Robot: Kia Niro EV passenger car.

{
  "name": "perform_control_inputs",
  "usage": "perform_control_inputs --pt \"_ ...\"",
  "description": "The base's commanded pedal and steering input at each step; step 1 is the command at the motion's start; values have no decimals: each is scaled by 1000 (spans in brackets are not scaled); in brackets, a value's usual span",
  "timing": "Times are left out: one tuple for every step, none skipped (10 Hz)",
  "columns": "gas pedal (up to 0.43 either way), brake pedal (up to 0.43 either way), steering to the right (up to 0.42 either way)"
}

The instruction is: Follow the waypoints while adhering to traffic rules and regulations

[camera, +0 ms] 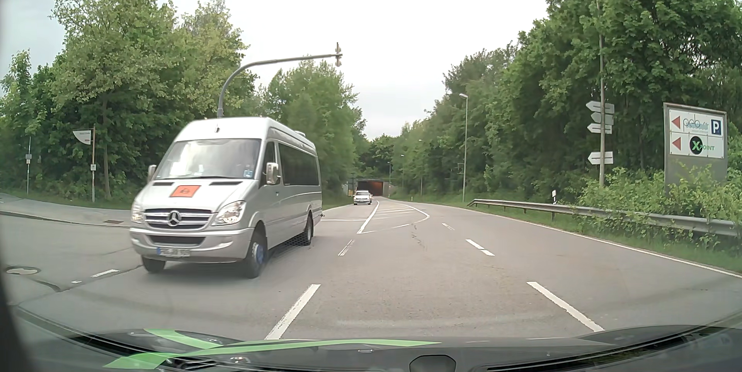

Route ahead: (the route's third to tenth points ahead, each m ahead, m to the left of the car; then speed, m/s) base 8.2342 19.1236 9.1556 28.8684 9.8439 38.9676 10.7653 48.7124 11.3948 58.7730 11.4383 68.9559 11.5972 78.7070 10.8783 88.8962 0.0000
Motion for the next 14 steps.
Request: perform_control_inputs --pt "0 220 -6" --pt "0 220 -5" --pt "0 220 -5" --pt "0 220 -5" --pt "0 220 -5" --pt "0 220 -5" --pt "0 220 -6" --pt "0 220 -6" --pt "0 220 -5" --pt "0 220 -5" --pt "0 220 -6" --pt "0 220 -6" --pt "0 220 -6" --pt "0 220 -6"
